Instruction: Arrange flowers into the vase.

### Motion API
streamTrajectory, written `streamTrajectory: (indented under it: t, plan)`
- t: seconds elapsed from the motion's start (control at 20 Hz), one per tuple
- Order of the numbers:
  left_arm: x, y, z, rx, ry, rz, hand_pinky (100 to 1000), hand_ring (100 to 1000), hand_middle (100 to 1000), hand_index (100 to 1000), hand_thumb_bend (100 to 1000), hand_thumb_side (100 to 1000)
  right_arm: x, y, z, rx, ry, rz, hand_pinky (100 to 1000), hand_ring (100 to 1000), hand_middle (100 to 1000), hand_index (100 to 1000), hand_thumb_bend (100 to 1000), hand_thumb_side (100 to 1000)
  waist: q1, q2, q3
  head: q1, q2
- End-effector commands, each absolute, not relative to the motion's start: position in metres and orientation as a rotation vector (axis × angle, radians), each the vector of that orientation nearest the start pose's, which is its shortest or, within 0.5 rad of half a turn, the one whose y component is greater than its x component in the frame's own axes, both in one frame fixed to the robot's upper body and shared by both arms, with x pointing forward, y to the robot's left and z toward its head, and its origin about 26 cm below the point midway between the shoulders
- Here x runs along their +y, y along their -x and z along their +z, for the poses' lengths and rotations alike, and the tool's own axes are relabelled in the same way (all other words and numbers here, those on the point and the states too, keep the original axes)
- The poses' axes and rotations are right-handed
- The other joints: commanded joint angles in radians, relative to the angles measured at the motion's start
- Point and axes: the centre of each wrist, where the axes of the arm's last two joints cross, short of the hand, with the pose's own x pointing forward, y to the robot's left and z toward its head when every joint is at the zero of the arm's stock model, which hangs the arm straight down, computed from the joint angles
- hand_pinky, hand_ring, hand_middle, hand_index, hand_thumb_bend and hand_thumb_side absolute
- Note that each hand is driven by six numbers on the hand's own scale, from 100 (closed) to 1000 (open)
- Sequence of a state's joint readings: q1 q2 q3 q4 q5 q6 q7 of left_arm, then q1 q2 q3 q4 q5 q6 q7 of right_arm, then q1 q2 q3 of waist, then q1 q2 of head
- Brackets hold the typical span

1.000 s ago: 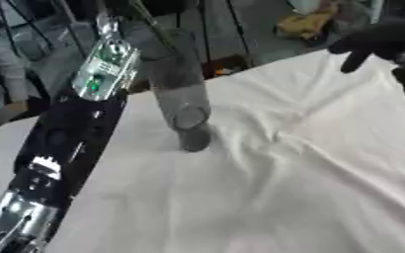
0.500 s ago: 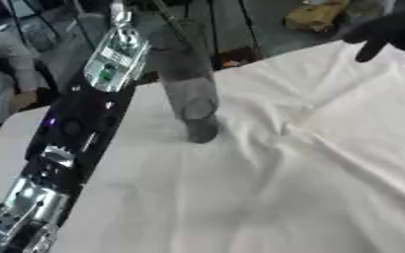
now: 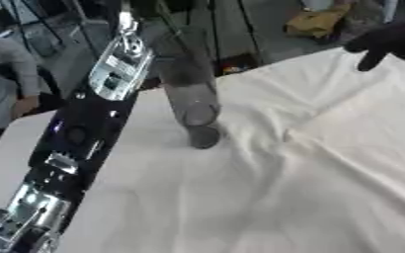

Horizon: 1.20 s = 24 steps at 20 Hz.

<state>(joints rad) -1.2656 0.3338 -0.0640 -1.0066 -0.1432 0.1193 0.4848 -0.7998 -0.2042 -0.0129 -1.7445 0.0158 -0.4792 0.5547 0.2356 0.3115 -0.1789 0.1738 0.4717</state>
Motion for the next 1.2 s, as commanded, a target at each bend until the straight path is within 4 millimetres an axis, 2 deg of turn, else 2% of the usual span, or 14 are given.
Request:
streamTrajectory:
  t: [0.05,0.15,0.2,0.25,0.7,0.75,1.0,1.05,1.2]
  plan:
    - [0.200,-0.471,0.369,-2.250,-0.682,0.004,183,345,415,354,100,840,-0.194,-0.361,0.308,2.966,0.150,-1.251,769,763,563,830,269,1000,-0.010,-0.028,0.002,-0.001,-0.014]
    - [0.200,-0.471,0.369,-2.249,-0.684,0.002,183,345,415,354,100,840,-0.194,-0.361,0.308,2.966,0.150,-1.251,769,763,563,830,269,1000,-0.010,-0.028,0.002,-0.001,-0.015]
    - [0.200,-0.472,0.367,-2.240,-0.691,-0.009,296,531,576,428,100,841,-0.194,-0.361,0.307,2.968,0.151,-1.249,769,763,563,831,267,1000,-0.010,-0.029,0.002,-0.005,-0.019]
    - [0.201,-0.473,0.365,-2.228,-0.714,-0.042,331,581,624,463,100,835,-0.194,-0.361,0.307,2.972,0.150,-1.246,769,763,562,831,269,1000,-0.013,-0.029,0.003,-0.010,-0.018]
    - [0.205,-0.474,0.360,-2.156,-0.846,-0.264,431,679,737,592,100,884,-0.196,-0.362,0.307,2.984,0.142,-1.233,770,763,562,831,269,1000,-0.021,-0.029,0.009,-0.018,-0.020]
    - [0.206,-0.474,0.360,-2.144,-0.859,-0.286,463,708,765,640,100,904,-0.196,-0.362,0.306,2.985,0.141,-1.232,770,764,562,831,268,1000,-0.021,-0.029,0.011,-0.019,-0.020]
    - [0.211,-0.475,0.359,-2.093,-0.910,-0.373,499,735,787,673,100,928,-0.197,-0.361,0.306,2.993,0.139,-1.226,770,764,562,831,267,1000,-0.025,-0.031,0.016,-0.024,-0.019]
    - [0.211,-0.474,0.359,-2.087,-0.917,-0.381,527,755,807,715,100,952,-0.197,-0.361,0.305,2.994,0.138,-1.225,770,764,562,832,266,1000,-0.025,-0.032,0.016,-0.024,-0.019]
    - [0.215,-0.475,0.358,-2.063,-0.927,-0.418,556,777,835,761,100,976,-0.199,-0.362,0.305,3.002,0.135,-1.219,770,764,562,832,264,1000,-0.028,-0.033,0.020,-0.026,-0.018]
